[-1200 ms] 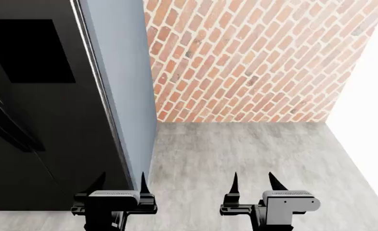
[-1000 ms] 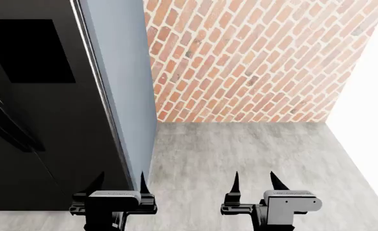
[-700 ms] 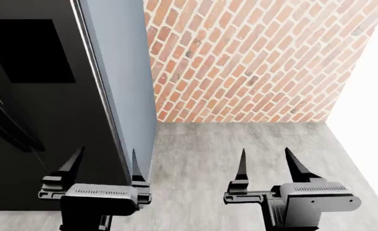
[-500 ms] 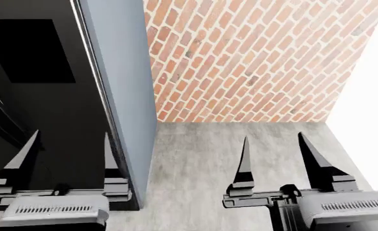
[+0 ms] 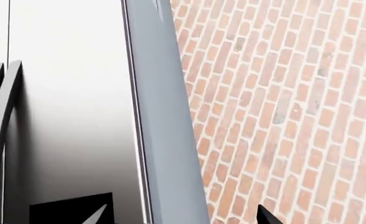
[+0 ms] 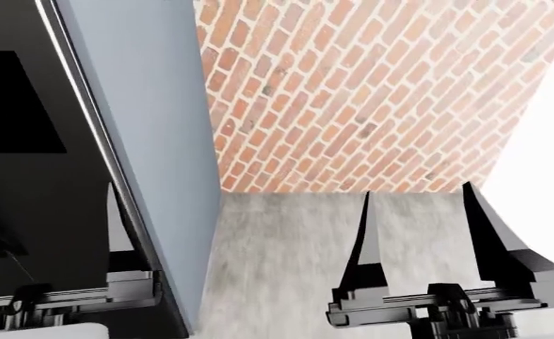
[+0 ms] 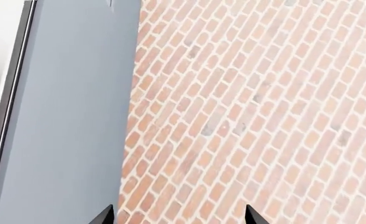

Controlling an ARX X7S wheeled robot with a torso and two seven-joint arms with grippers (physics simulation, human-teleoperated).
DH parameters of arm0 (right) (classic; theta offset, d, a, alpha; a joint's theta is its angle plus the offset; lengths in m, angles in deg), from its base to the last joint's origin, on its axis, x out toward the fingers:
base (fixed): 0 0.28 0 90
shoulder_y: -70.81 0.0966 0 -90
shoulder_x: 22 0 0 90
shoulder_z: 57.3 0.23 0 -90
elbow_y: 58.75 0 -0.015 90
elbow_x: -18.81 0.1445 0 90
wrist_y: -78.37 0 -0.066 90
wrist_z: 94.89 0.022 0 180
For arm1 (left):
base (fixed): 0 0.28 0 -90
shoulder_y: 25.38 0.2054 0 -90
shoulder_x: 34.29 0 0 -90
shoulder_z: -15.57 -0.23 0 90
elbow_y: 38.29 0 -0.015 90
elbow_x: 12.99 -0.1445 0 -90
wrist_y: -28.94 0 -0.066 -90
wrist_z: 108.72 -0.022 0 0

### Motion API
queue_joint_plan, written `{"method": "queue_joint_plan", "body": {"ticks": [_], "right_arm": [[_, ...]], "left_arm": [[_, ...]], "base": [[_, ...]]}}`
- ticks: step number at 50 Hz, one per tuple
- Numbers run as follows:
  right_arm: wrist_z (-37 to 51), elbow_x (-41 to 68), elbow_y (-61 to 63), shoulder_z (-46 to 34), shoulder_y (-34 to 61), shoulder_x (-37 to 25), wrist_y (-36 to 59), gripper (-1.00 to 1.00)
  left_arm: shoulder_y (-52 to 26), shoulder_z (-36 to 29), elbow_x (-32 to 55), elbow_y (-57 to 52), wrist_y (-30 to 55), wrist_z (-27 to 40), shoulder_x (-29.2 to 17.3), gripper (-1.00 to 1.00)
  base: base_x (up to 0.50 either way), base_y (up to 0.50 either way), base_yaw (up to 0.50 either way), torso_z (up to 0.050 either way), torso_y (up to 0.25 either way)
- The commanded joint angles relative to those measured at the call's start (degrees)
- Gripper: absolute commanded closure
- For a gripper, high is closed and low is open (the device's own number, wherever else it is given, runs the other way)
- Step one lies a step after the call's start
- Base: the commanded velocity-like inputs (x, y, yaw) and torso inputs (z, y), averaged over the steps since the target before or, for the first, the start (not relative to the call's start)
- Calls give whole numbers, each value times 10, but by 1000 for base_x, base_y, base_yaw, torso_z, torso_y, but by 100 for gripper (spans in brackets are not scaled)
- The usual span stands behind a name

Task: Open the fridge door

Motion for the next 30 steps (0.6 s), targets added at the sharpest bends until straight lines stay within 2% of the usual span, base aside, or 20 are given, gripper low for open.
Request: {"method": "queue_joint_plan", "body": {"ticks": [1, 9, 15, 30], "right_arm": [[-7, -1, 9, -3, -4, 3, -4, -100], [-9, -6, 9, -6, -5, 3, -8, -100], [0, -18, 9, 0, -5, 3, -12, -100], [-10, -44, 9, -18, -5, 3, -6, -100]], "left_arm": [[-1, 6, 6, -9, 4, -4, 3, -100], [0, 7, 8, -9, 4, -4, 3, -100], [-1, 6, 10, -9, 6, -4, 2, -100], [-2, 9, 15, -9, 9, -3, 2, -100]], "base": [[500, -172, 0, 0, 0], [497, -173, 0, 0, 0], [26, 32, 0, 0, 0], [274, 475, 0, 0, 0]]}}
